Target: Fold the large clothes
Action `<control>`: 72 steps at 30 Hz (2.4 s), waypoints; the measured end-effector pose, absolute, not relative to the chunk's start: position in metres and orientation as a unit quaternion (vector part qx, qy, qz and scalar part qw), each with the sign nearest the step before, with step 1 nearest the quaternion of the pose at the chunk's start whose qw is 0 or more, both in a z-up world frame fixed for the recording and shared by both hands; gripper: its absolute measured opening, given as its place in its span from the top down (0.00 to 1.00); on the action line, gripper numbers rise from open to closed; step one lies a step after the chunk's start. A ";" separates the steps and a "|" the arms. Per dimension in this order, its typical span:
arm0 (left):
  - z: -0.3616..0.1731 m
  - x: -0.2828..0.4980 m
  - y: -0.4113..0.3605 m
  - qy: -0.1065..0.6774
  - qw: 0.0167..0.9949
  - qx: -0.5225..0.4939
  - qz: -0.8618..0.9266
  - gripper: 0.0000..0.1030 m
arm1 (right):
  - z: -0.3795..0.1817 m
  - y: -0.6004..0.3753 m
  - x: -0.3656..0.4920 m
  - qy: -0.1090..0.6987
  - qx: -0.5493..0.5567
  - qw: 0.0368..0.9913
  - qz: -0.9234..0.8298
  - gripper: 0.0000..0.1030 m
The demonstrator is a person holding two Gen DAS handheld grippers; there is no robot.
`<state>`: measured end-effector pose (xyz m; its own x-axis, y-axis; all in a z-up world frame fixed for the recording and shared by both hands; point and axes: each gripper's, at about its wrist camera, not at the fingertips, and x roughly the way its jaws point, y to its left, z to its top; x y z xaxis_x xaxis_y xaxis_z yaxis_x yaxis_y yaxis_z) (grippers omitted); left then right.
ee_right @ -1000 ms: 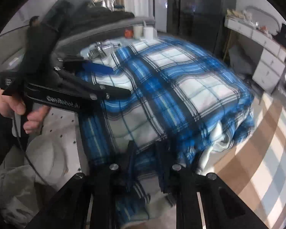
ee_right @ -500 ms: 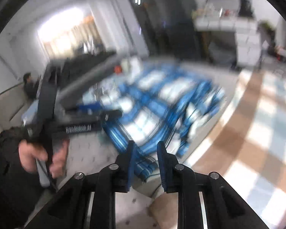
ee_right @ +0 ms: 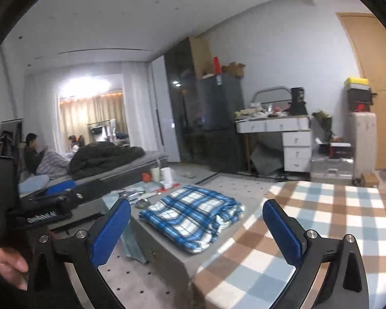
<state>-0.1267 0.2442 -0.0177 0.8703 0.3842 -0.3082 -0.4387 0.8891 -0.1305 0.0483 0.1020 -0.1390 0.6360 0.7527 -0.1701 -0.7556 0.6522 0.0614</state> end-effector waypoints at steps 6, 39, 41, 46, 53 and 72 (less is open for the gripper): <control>-0.028 -0.121 0.248 0.182 0.954 -0.105 0.212 0.01 | -0.126 0.086 0.022 0.084 -0.030 0.905 0.415 0.00; -0.030 -0.129 0.235 0.186 0.958 -0.070 0.205 0.01 | -0.101 0.064 -0.026 0.053 -0.035 0.916 0.396 0.00; -0.030 -0.130 0.234 0.186 0.959 -0.071 0.202 0.01 | -0.101 0.063 -0.026 0.054 -0.034 0.916 0.396 0.00; -0.028 -0.131 0.230 0.185 0.960 -0.068 0.200 0.01 | -0.100 0.060 -0.028 0.056 -0.030 0.917 0.394 0.00; -0.027 -0.130 0.226 0.187 0.960 -0.064 0.196 0.01 | -0.097 0.056 -0.027 0.060 -0.023 0.917 0.393 0.00; -0.027 -0.128 0.222 0.190 0.961 -0.057 0.195 0.01 | -0.096 0.052 -0.029 0.060 -0.015 0.917 0.394 0.00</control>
<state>-0.1277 0.2218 -0.0273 0.8518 0.3530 -0.3871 -0.3963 0.9174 -0.0354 -0.0295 0.0525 -0.0962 0.6827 0.7205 -0.1212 -0.7241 0.6894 0.0199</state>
